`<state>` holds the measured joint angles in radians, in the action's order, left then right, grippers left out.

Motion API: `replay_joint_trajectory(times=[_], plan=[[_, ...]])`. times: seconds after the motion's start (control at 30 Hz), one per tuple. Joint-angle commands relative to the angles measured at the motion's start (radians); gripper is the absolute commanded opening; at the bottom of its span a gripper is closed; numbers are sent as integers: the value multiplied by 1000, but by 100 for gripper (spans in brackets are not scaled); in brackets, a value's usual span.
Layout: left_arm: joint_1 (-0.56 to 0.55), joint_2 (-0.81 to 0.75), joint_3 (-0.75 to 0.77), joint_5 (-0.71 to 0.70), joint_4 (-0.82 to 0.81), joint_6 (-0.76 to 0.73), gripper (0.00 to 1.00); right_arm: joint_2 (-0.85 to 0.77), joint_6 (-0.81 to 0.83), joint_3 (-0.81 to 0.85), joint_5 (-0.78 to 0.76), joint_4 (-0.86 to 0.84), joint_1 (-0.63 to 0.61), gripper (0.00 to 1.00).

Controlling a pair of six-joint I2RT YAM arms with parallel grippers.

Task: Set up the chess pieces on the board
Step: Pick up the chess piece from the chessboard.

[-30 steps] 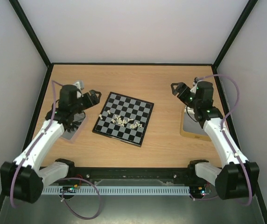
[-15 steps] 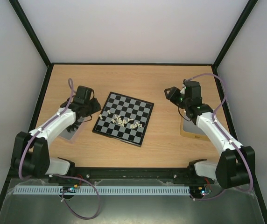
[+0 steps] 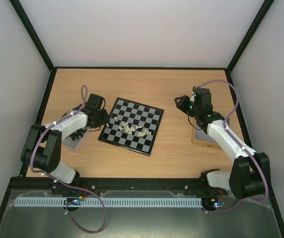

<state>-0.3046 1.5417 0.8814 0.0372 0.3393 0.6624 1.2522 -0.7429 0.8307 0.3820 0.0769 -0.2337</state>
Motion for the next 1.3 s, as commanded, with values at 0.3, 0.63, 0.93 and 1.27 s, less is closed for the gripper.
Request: replay_joint_trajectory(times=[0.3, 0.63, 0.93, 1.27], plan=[[-8, 86, 44, 17, -12, -29, 36, 7, 2, -21, -31, -44, -16, 21], [-8, 112, 49, 36, -8, -43, 23, 6, -3, -24, -34, -43, -18, 20], [-8, 85, 30, 43, -23, -31, 15, 7, -3, -24, -31, -42, -25, 19], [-8, -147, -68, 197, -156, 143, 14, 14, -50, -91, 98, -248, -126, 25]])
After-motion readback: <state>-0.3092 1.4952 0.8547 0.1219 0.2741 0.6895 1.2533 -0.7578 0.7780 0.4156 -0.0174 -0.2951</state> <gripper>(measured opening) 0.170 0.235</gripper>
